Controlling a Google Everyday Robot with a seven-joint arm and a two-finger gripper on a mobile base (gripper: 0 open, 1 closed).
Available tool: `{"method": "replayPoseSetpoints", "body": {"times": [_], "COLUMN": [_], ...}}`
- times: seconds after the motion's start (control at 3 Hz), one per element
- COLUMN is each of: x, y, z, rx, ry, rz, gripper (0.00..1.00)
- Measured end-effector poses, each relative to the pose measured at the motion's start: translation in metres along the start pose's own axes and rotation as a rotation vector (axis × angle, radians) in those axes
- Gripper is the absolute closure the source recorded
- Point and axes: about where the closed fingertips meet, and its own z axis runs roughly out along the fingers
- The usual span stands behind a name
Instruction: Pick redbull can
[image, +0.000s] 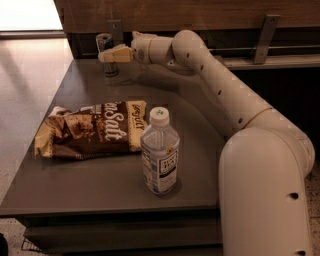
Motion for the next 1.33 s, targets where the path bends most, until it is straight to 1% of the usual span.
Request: {"method": "replayPoseSetpoints", "body": {"times": [0.33, 0.67, 1.0, 1.33], "x": [0.001, 0.006, 0.007, 0.007], "y": [0.003, 0.005, 0.007, 0.009], "z": [0.019, 0.035, 0.036, 0.039], "rx": [-0.036, -0.05, -0.053, -0.057], "ry": [0.016, 0.018, 0.018, 0.019], "rz": [-0.007, 0.001, 0.002, 0.003], "gripper": [0.0, 0.22, 0.47, 0.69]}}
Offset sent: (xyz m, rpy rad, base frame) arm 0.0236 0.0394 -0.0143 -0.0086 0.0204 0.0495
